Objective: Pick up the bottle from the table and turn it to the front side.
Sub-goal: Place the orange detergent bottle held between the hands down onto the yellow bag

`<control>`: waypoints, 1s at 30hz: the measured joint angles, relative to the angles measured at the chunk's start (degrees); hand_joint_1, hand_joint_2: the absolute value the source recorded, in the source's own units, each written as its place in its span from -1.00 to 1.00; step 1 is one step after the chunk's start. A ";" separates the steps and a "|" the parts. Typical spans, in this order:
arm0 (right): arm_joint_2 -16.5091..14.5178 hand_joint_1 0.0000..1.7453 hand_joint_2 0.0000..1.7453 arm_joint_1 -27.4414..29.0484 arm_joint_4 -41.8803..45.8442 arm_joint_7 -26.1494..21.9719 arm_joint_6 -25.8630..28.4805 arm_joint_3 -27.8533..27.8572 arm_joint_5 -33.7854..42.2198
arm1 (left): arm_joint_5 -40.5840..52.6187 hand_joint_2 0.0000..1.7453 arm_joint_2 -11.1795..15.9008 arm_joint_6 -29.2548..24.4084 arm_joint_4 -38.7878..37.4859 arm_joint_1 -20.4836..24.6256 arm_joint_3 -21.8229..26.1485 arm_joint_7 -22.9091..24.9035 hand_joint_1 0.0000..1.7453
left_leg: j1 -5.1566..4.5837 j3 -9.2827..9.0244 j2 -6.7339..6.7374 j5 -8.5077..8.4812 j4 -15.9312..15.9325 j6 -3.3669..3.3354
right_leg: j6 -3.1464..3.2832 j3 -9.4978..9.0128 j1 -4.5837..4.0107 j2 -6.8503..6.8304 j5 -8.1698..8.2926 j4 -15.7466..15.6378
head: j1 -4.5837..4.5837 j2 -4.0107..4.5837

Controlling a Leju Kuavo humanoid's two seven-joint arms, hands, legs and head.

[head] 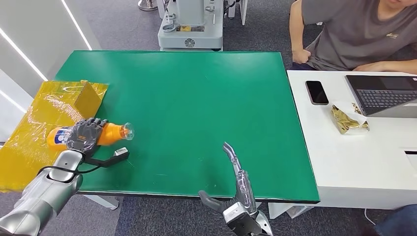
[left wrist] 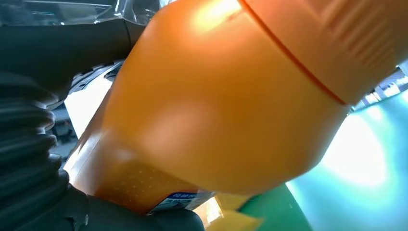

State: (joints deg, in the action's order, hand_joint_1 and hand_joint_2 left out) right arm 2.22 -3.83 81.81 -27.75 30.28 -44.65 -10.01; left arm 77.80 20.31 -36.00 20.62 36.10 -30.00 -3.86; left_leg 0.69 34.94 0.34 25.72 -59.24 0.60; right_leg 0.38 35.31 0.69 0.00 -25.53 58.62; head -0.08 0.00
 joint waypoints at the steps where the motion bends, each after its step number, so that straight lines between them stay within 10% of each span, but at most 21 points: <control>1: 0.10 -1.00 1.00 0.04 0.00 -0.03 -0.04 0.00 0.01 | 0.53 1.00 -0.01 -0.59 -0.17 0.05 0.01 0.55 1.00 | 0.00 0.00 0.00 0.00 0.00 0.00 | 0.00 0.00 0.00 0.00 0.00 0.00 | 0.00 0.00; 14: 1.23 -1.00 1.00 -0.45 -1.08 -1.66 -1.34 0.00 1.57 | 5.04 1.00 -0.08 -3.45 -0.91 0.24 0.19 4.83 1.00 | 0.00 0.00 0.00 0.00 0.00 0.00 | 0.00 0.00 0.00 0.00 0.00 -0.01 | 0.02 0.00; 30: 1.58 -1.00 1.00 -3.45 -4.80 -3.55 -2.55 -0.08 4.65 | 5.40 1.00 -1.39 -3.42 -1.56 4.20 1.32 -1.86 1.00 | 0.00 0.01 0.00 0.00 0.00 0.00 | 0.01 0.00 0.00 -0.01 0.01 0.00 | 0.01 0.00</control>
State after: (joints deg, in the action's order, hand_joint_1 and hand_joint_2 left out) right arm 3.80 -7.28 77.01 -31.30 27.73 -44.74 -5.35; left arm 83.20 18.92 -39.42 19.05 40.30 -28.68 -5.72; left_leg 0.69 34.95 0.34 25.71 -59.24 0.60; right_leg 0.40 35.31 0.69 -0.01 -25.52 58.62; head -0.07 0.00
